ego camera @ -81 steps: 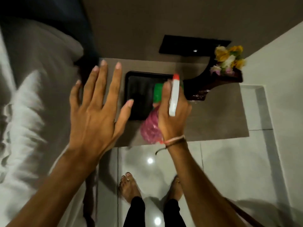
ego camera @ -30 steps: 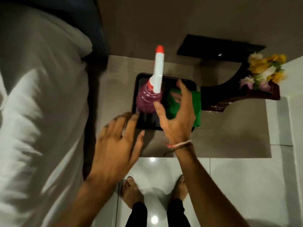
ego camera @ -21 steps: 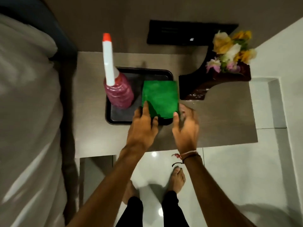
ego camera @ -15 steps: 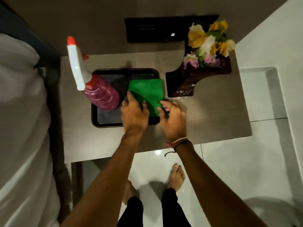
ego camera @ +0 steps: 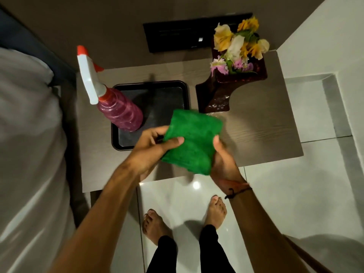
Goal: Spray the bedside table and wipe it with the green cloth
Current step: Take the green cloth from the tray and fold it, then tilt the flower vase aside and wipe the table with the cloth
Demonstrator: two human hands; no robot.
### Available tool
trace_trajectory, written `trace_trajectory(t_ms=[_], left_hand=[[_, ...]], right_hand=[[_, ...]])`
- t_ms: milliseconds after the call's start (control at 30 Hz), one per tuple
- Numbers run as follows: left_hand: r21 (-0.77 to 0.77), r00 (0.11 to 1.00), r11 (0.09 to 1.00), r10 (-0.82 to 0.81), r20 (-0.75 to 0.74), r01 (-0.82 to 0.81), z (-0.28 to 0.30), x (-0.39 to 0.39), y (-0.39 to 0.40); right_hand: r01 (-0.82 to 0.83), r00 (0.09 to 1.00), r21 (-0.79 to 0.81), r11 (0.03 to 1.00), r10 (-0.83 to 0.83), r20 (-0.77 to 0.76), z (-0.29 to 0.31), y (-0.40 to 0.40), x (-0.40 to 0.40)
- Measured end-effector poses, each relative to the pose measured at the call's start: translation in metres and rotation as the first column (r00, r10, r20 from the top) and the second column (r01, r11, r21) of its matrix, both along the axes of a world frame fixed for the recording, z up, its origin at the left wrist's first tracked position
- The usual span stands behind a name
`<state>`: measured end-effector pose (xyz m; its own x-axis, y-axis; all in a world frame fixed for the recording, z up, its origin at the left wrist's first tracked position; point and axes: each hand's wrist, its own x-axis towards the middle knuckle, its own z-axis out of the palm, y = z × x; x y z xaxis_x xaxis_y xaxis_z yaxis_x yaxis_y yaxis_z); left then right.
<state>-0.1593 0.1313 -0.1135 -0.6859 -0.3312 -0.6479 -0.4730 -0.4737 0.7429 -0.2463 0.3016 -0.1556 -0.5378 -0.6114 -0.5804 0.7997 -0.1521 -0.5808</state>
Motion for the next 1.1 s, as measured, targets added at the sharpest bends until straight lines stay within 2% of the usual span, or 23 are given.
trace_trajectory(t_ms=[67,100,133,167,200,267,300,400,500,533,600,633,667,700,767,867,1000,1100], left_hand=[[-0.035,0.987,0.986,-0.161,-0.007,0.161,0.012,0.005,0.014],[-0.118,0.965,0.958,-0.263,0.005,0.262,0.018,0.005,0.021],[-0.268,0.933,0.894,-0.354,0.071,0.360,0.025,0.002,0.026],[-0.443,0.899,0.784,-0.399,0.177,0.435,0.029,-0.002,0.027],[-0.596,0.868,0.634,-0.410,0.280,0.492,0.034,-0.007,0.026],[-0.777,0.846,0.363,-0.366,0.388,0.514,0.051,-0.022,0.015],[-0.839,0.855,0.256,-0.351,0.382,0.480,0.061,-0.034,0.010],[-0.912,0.842,-0.055,-0.364,0.398,0.407,0.081,-0.081,0.003],[-0.840,0.755,-0.235,-0.370,0.542,0.489,0.080,-0.117,-0.005],[-0.819,0.733,-0.249,-0.366,0.573,0.516,0.078,-0.125,-0.008],[-0.807,0.716,-0.203,-0.378,0.587,0.555,0.073,-0.132,-0.014],[-0.781,0.686,-0.232,-0.377,0.622,0.580,0.074,-0.179,0.036],[-0.777,0.681,-0.192,-0.387,0.621,0.599,0.075,-0.188,0.047],[-0.779,0.687,-0.155,-0.389,0.613,0.607,0.075,-0.187,0.043],[-0.795,0.718,-0.144,-0.357,0.597,0.589,0.069,-0.184,0.029],[-0.824,0.758,-0.181,-0.326,0.565,0.536,0.066,-0.177,0.014],[-0.797,0.735,-0.238,-0.310,0.603,0.554,0.068,-0.177,0.005],[-0.793,0.719,-0.184,-0.341,0.606,0.581,0.069,-0.178,-0.005]], right_hand=[[-0.024,0.984,-0.197,0.980,0.058,0.170,0.008,0.015,0.015],[-0.010,0.976,-0.205,0.979,0.055,0.212,0.010,0.021,0.022],[0.005,0.971,-0.187,0.982,0.040,0.238,0.010,0.025,0.028],[0.025,0.966,-0.162,0.986,0.018,0.259,0.008,0.029,0.033],[0.054,0.959,-0.135,0.989,-0.014,0.284,0.007,0.033,0.037],[0.106,0.949,-0.083,0.991,-0.076,0.306,0.004,0.041,0.043],[0.132,0.945,-0.047,0.990,-0.112,0.307,0.002,0.047,0.044],[0.194,0.932,0.031,0.981,-0.194,0.305,-0.002,0.059,0.045],[0.198,0.928,0.127,0.972,-0.227,0.294,0.001,0.065,0.051],[0.193,0.927,0.146,0.970,-0.229,0.296,0.001,0.065,0.051],[0.219,0.921,0.162,0.962,-0.258,0.293,0.004,0.063,0.049],[0.246,0.899,0.148,0.958,-0.282,0.334,-0.001,0.109,0.009],[0.245,0.900,0.132,0.960,-0.276,0.337,0.001,0.120,-0.002],[0.253,0.896,0.141,0.957,-0.287,0.337,0.003,0.117,-0.003],[0.245,0.906,0.129,0.961,-0.274,0.322,0.006,0.114,-0.006],[0.233,0.916,0.142,0.962,-0.266,0.300,0.011,0.112,-0.007],[0.277,0.916,0.132,0.952,-0.303,0.264,0.014,0.116,-0.014],[0.325,0.917,0.104,0.940,-0.340,0.208,0.014,0.112,-0.013]])
